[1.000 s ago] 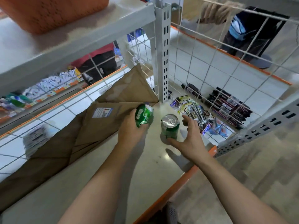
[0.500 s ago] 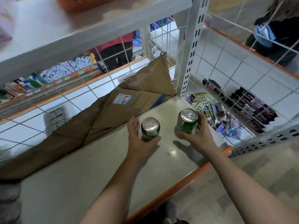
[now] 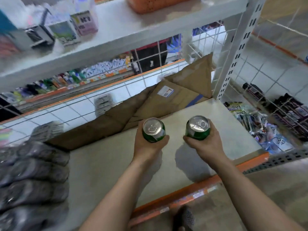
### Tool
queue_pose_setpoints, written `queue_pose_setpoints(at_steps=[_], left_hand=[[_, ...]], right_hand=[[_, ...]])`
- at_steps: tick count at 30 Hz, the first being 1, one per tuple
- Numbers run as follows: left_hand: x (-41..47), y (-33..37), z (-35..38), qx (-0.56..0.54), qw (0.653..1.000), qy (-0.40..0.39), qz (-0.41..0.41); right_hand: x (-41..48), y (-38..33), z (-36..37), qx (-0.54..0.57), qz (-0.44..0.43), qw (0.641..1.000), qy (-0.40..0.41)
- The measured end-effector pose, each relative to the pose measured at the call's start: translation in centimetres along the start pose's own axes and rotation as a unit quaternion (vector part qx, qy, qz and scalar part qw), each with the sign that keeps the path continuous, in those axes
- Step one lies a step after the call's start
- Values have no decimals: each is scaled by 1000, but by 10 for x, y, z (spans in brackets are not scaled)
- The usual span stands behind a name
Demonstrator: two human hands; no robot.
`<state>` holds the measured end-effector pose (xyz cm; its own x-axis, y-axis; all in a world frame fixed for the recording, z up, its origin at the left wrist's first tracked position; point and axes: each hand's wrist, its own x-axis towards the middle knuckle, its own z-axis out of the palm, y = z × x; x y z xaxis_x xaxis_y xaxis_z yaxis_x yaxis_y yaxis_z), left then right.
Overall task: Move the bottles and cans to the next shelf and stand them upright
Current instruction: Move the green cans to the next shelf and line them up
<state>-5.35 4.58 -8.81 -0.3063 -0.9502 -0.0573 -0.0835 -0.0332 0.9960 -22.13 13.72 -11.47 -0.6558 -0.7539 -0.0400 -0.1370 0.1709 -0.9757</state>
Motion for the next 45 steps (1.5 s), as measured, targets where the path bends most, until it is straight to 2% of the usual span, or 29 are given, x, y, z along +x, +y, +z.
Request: queue_pose_setpoints(at_steps=[5, 8, 11, 15, 18, 22, 28, 32, 36, 42, 45], left_hand=[[-48, 25, -112, 55, 994, 38, 81], [-90, 38, -190, 19, 992, 45, 114], [-143, 43, -279, 2, 987, 43, 156], [-220, 42, -405, 63, 977, 71, 189], [-267, 28, -489, 33, 980, 99, 167], [-291, -12, -562, -26, 987, 124, 96], [-293, -41, -601, -61, 981, 172, 68], [-273, -68, -617, -77, 981, 177, 14], [-232, -95, -629, -33, 980, 193, -29], [-178, -125, -634, 55, 985, 143, -78], [-175, -134, -633, 62, 984, 131, -103]], right_hand=[[-62, -51, 83, 25, -35, 997, -66], [-118, -87, 137, 34, -53, 994, -85], [-199, -123, 192, 29, -75, 993, -87], [-314, -149, 276, 44, -56, 991, -111], [-382, -165, 332, 18, -50, 983, -174], [-436, -169, 383, 18, -58, 977, -205], [-451, -146, 432, 6, -73, 971, -228], [-439, -120, 473, -38, -33, 974, -220], [-412, -96, 515, -61, -2, 972, -226], [-369, -74, 556, -97, -4, 965, -244], [-360, -65, 562, -161, 1, 955, -250]])
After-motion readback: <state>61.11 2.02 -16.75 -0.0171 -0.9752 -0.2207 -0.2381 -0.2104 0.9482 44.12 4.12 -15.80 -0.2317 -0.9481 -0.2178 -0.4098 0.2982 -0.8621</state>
